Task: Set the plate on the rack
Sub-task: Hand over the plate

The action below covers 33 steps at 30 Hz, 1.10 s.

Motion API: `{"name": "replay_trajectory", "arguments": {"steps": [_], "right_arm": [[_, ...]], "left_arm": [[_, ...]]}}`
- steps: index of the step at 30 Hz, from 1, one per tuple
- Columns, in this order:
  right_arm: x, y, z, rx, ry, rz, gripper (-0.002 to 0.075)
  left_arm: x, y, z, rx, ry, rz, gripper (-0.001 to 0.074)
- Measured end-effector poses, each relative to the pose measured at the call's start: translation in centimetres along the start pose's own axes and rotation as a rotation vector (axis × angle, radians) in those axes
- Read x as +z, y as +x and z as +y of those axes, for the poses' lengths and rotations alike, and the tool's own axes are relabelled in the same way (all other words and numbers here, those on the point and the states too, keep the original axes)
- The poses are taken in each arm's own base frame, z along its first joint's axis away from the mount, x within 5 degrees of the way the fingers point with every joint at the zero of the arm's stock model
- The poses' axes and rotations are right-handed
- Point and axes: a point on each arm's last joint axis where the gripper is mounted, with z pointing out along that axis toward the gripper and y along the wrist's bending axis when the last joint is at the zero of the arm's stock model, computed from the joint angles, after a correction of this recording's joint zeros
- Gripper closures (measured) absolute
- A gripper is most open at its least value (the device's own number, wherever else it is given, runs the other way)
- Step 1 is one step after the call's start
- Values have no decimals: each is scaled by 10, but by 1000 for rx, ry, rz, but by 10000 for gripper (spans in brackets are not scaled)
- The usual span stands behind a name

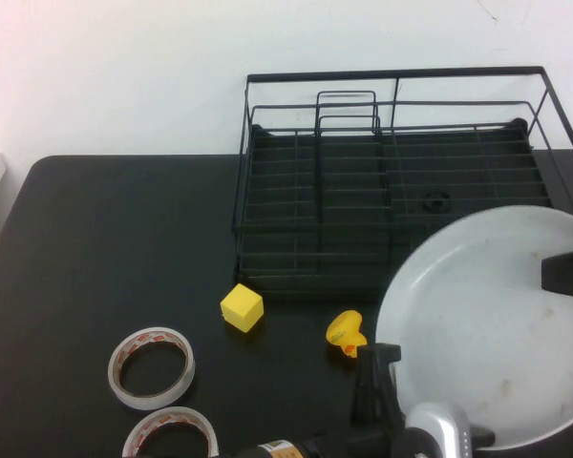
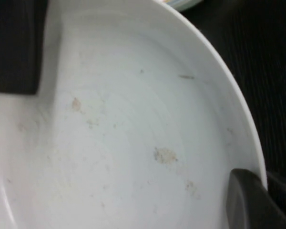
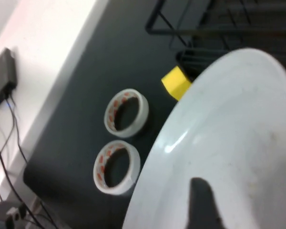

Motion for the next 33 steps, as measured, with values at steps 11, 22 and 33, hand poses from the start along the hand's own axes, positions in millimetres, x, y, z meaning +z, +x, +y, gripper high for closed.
{"name": "replay_trajectory", "arguments": {"steps": [11, 22, 33], "right_arm": [[-1, -4, 2, 27, -15, -29, 611], [-1, -9, 2, -93, -15, -86, 611], [-17, -41, 15, -643, 84, -213, 611]], "left_arm": [[2, -1, 5, -207, -82, -10, 687], [-6, -3, 17, -563, -196, -33, 241], [-76, -36, 44, -867, -261, -178, 529]]}}
